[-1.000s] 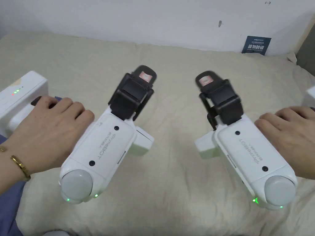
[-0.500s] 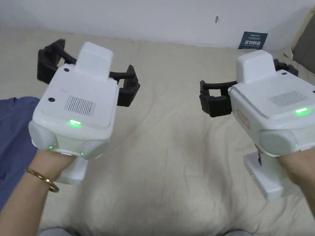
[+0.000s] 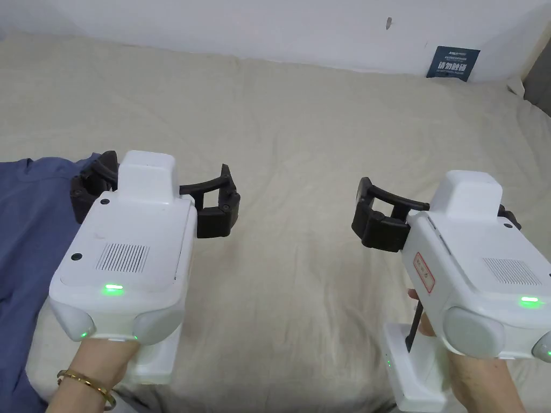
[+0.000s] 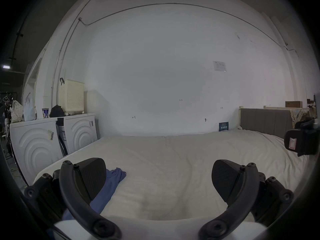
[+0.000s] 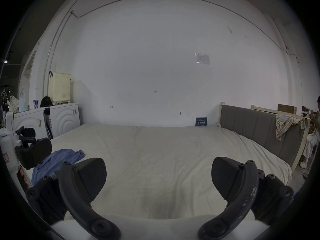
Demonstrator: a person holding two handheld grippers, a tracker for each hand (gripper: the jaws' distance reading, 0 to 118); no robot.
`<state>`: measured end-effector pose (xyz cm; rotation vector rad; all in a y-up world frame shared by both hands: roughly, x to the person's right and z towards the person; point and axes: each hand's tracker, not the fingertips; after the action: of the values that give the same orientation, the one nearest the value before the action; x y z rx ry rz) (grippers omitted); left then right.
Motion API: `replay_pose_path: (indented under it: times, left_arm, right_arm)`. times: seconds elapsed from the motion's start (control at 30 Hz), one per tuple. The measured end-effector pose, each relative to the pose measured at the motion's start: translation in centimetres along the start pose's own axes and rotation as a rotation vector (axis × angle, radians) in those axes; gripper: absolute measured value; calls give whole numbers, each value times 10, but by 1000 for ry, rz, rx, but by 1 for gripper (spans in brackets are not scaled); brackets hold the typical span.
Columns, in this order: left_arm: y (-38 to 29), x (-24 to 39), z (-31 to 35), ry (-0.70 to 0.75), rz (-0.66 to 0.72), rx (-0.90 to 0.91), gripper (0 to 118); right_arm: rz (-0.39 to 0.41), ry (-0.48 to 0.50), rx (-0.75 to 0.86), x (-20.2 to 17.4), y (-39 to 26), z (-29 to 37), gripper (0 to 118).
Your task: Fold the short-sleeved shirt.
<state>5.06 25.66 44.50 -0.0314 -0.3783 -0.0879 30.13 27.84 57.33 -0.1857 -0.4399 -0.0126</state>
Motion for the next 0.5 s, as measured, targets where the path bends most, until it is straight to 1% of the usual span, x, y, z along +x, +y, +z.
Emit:
replay_pose_path:
  times: [0.13, 0.37, 0.4, 0.43, 0.47, 0.5]
  left_arm:
    - [1, 2, 2, -6, -6, 5, 118]
    - [4, 2, 3, -19, 29, 8, 117]
    - [4, 3, 3, -18, 28, 11, 107]
    - [5, 3, 4, -15, 24, 15, 91]
    - [5, 4, 5, -12, 21, 18, 71]
    - [5, 5, 5, -5, 16, 18, 38]
  right_arm:
    - [-28, 3, -7, 1, 0, 2, 118]
    - [-19, 18, -19, -3, 2, 2, 118]
    - [-18, 20, -18, -4, 2, 2, 118]
    - [-13, 21, -16, -5, 3, 3, 111]
    - [-7, 23, -11, -6, 3, 3, 98]
    - [-4, 16, 5, -8, 3, 4, 71]
